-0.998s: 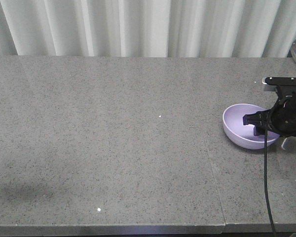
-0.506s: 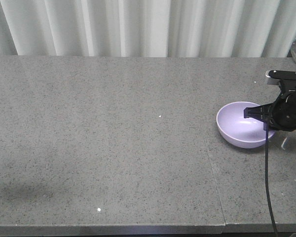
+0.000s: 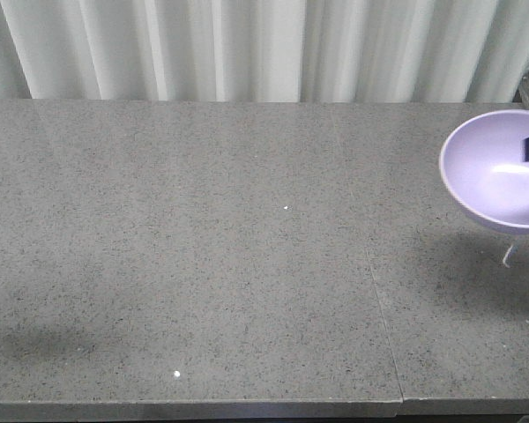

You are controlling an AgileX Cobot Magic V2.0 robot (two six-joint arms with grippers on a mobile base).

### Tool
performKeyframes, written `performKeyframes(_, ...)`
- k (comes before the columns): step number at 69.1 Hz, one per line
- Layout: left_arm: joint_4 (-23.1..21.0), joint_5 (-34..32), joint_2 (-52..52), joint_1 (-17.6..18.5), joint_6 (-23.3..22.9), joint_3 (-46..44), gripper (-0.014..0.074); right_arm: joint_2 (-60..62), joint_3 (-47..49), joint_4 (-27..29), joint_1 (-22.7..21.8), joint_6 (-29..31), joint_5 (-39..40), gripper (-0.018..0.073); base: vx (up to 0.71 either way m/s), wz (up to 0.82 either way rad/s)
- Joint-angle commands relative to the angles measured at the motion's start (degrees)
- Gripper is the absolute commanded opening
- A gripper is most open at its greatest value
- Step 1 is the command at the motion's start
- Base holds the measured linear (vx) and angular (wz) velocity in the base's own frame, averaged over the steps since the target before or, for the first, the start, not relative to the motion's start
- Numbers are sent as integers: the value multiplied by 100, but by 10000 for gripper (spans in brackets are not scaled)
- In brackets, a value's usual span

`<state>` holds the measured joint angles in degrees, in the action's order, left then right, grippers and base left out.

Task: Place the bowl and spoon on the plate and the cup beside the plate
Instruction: 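Lift the lavender bowl with the right gripper off the counter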

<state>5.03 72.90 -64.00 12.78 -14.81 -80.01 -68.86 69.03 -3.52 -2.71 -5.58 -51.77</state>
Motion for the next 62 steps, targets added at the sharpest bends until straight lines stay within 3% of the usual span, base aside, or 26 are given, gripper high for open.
performKeyframes(1,13,-276,90,-5,-4,-124,-6,683,158,-59,-39,68,-125,-6,0,0)
performKeyframes(17,13,-276,90,-5,-4,-124,-6,1536,158,-96,-39,68,-737,-6,0,0)
performKeyframes(62,13,-276,90,-5,-4,-124,-6,1725,158,-96,-39,62,-796,-6,0,0)
